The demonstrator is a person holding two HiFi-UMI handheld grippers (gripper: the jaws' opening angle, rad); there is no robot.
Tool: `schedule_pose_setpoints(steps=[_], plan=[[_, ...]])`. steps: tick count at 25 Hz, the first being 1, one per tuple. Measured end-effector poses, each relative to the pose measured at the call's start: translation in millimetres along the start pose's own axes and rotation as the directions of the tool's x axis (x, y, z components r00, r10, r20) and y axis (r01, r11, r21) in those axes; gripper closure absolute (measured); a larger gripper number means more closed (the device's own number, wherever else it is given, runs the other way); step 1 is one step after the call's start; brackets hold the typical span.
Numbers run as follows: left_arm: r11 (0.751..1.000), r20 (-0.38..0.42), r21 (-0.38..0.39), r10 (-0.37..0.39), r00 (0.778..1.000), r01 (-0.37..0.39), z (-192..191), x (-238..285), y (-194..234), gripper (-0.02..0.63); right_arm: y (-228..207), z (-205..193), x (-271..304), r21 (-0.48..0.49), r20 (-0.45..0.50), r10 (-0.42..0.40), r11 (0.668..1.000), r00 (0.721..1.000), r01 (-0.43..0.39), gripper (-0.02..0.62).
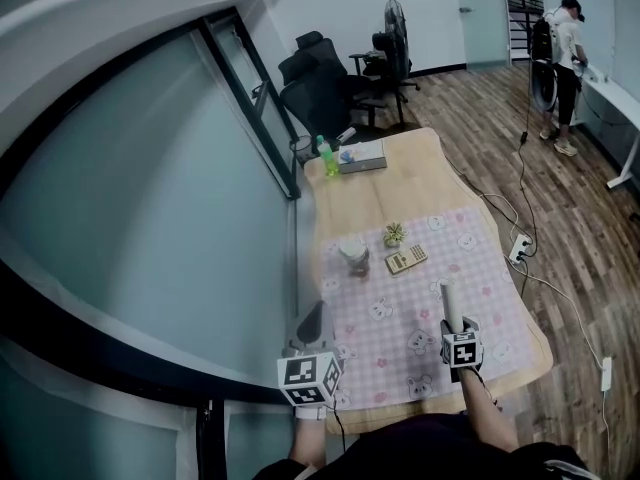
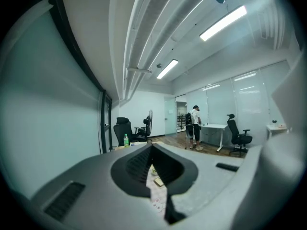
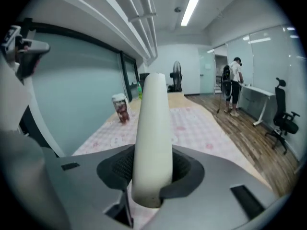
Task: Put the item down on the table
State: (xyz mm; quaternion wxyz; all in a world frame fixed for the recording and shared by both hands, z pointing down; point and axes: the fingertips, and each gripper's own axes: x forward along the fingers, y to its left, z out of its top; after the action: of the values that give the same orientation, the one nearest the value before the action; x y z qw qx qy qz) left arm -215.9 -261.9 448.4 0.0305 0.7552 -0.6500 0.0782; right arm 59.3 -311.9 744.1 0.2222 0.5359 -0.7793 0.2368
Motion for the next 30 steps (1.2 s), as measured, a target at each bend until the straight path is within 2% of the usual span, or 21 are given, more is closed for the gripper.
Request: schedule_pose_setpoints(steps=[2,5,9,11,12,15,19,21,26,28,30], plan=[[1.0,-0.003,0.007,-0.013,1.0,0.013,0.5,2.2,-4.3,0.606,-7.6,-42.7,17.8,0.026,-0.107,-0.015,0.999,0.994,0.018,0.446],[1.0,-0.013,0.006,-0.017,1.0,0.017,-1.4,5.4,-5.4,0.606,-17.3,-93.8,32.1,0.048,-0.244,-0.037,0.998,0.969,0.05,0.448],[1.0,-0.019,0.001,-0.021,1.0,0.021,-4.5,7.7,-4.6,0.606,-11.3,-147.8,43.7,0.038,-0.402,0.003,0.999,0.915,0.013,0.446],[1.0,-0.019,-0.001,-0.023,1.0,0.023,-4.8,9.7,-4.8,0.606,-11.1,-170.7,36.2,0.076,-0.489,0.013,0.997,0.872,0.028,0.448],[1.0,-0.019,-0.002,-0.024,1.0,0.024,-4.5,10.8,-4.8,0.606,-11.1,-172.6,33.2,0.089,-0.504,0.016,0.995,0.864,0.034,0.447],[1.0,-0.019,-0.003,-0.027,0.999,0.027,-4.9,13.7,-5.4,0.606,-18.1,-151.2,35.4,0.048,-0.438,-0.024,0.998,0.898,0.05,0.446],[0.999,-0.02,-0.002,-0.035,0.999,0.035,-5.2,14.9,-9.4,0.606,-19.0,-153.4,38.2,0.046,-0.434,-0.012,0.998,0.901,0.036,0.446],[0.999,-0.02,-0.003,-0.037,0.999,0.037,-4.1,14.9,-9.6,0.606,-13.9,-162.8,34.5,0.077,-0.468,0.01,0.997,0.884,0.03,0.446],[0.999,-0.017,-0.001,-0.032,0.999,0.032,-2.7,12.1,-6.5,0.606,-8.0,-162.7,41.7,0.086,-0.45,0.03,0.996,0.892,0.01,0.446],[1.0,-0.019,-0.001,-0.03,0.999,0.03,-4.0,10.9,-5.9,0.606,-11.4,-156.1,45.7,0.048,-0.42,0.009,0.999,0.907,0.012,0.446],[1.0,-0.022,-0.003,-0.029,0.999,0.029,-5.9,10.0,-6.1,0.606,-20.3,-152.5,46.3,-0.015,-0.417,-0.046,0.999,0.908,0.044,0.446]])
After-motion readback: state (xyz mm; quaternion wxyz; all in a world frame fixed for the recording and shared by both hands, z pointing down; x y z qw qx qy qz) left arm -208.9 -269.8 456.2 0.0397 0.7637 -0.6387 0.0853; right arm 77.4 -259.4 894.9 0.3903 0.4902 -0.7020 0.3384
